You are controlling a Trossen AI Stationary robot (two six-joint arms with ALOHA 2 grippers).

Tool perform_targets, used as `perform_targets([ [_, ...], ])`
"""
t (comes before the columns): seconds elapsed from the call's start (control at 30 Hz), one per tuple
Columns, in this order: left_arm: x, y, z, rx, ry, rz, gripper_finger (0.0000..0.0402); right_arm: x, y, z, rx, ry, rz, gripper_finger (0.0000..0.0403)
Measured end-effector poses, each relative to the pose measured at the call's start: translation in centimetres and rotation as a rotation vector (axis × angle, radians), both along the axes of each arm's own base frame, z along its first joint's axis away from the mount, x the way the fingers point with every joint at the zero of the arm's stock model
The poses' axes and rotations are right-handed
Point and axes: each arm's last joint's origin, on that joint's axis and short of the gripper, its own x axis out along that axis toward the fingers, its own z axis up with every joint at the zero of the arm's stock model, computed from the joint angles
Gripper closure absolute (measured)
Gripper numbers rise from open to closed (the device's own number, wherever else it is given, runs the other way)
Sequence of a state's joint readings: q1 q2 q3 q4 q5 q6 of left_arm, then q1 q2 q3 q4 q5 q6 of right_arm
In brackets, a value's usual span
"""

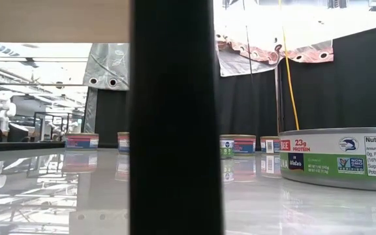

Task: Stack canned seafood by type on shelf
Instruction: Stack the red tuna can on top of the other red tuna can on the shelf

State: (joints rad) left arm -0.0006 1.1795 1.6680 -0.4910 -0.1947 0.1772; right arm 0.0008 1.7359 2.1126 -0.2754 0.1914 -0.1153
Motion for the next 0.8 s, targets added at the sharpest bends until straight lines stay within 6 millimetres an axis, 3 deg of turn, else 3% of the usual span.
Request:
perform_targets([
  [0.23,-2.2,0.0,0.7,0.048,-0.023,0.016,0.0257,-0.2,0.6,0.5,-0.019,0.032,-0.007,0.0128],
  [0.5,-3.3,0.0,1.0,0.045,-0.039,0.0,0.0257,0.2,0.7,0.1,-0.007,0.046,-0.002,0.0235],
  [0.63,-3.3,0.0,1.0,0.039,-0.037,-0.012,0.0257,0.3,0.9,0.0,-0.011,0.049,0.007,0.025],
  [0.8,-3.1,-0.1,1.0,0.039,-0.034,-0.033,0.0257,0.3,1.2,0.0,-0.018,0.048,0.014,0.0224],
])
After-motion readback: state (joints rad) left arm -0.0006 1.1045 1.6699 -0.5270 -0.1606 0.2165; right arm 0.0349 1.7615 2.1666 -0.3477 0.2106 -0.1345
